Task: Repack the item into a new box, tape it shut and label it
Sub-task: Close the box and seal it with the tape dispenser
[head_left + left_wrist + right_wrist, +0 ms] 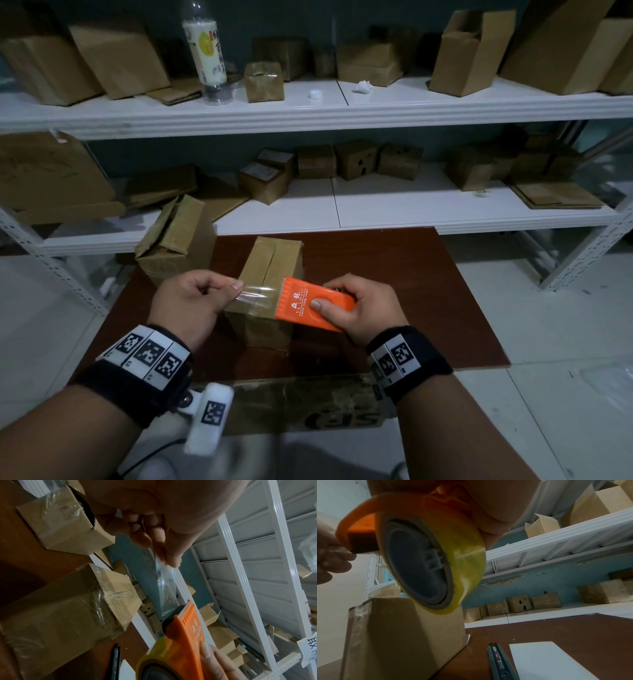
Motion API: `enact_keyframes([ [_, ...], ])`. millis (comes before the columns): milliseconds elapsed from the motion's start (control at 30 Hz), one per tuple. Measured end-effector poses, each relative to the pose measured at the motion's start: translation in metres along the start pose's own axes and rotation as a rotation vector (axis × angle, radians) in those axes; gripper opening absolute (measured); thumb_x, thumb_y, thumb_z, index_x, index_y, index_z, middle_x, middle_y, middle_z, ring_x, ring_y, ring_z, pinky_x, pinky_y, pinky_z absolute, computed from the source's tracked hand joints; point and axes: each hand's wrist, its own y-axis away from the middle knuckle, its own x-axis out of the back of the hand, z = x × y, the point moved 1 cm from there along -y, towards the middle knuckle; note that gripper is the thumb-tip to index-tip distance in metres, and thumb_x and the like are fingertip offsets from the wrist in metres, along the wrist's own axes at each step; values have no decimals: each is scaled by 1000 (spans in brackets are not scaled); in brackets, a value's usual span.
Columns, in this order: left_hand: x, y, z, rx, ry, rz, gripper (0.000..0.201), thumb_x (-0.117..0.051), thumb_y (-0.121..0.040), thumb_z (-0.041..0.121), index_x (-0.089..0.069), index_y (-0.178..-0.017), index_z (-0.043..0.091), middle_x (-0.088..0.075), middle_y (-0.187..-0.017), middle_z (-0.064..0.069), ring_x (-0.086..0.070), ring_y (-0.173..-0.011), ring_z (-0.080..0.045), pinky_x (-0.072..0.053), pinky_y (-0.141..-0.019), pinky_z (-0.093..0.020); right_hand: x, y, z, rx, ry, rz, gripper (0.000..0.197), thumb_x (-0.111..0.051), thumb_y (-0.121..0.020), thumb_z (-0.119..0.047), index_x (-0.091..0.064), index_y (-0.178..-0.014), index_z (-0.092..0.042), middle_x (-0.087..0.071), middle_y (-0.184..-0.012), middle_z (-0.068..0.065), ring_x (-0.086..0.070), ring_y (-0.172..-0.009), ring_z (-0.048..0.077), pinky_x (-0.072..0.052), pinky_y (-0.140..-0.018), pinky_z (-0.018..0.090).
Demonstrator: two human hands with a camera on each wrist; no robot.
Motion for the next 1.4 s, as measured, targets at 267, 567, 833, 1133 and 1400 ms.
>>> enact_keyframes([
  [267,23,-7,0,5,-97,46,14,-79,-82,20,-73,-69,19,-73,-70,5,-68,-81,-18,-46,-72,-25,11,-2,17,-130,110,28,34,-78,-75,-61,-74,-97,-35,-71,-91,-14,-65,-86,6,-57,-79,30],
  [567,8,22,39,-446,-417,-17,10,-74,-86,26,-73,-76,24,-64,-77,13,-59,-77,-2,-43,-66,-19,4,-5,3,-165,255,27,43,-67,-80,-68,-70,-104,-33,-71,-94,-8,-65,-90,14,-55,-81,35],
  [833,-24,53,56,-844,-689,-252,22,-57,-89,37,-67,-73,25,-54,-70,7,-49,-69,-19,-43,-62,-34,-2,-7,-4,-135,262,66,48,-61,-80,-74,-68,-104,-33,-70,-93,-10,-63,-86,10,-52,-75,30],
  [1133,-36,96,88,-896,-444,-405,17,-62,-94,37,-72,-85,27,-57,-79,15,-50,-76,-6,-38,-71,-25,14,-7,24,-442,372,132,41,-56,-91,-61,-64,-113,-28,-72,-102,4,-67,-98,31,-49,-75,35],
  [1400,14,42,68,-452,-228,-255,5,-75,-80,24,-72,-80,28,-70,-81,10,-65,-79,-9,-47,-66,-8,18,-6,77,-693,515,177,31,-57,-94,-24,-56,-122,-12,-67,-113,14,-64,-107,37,-51,-89,43],
])
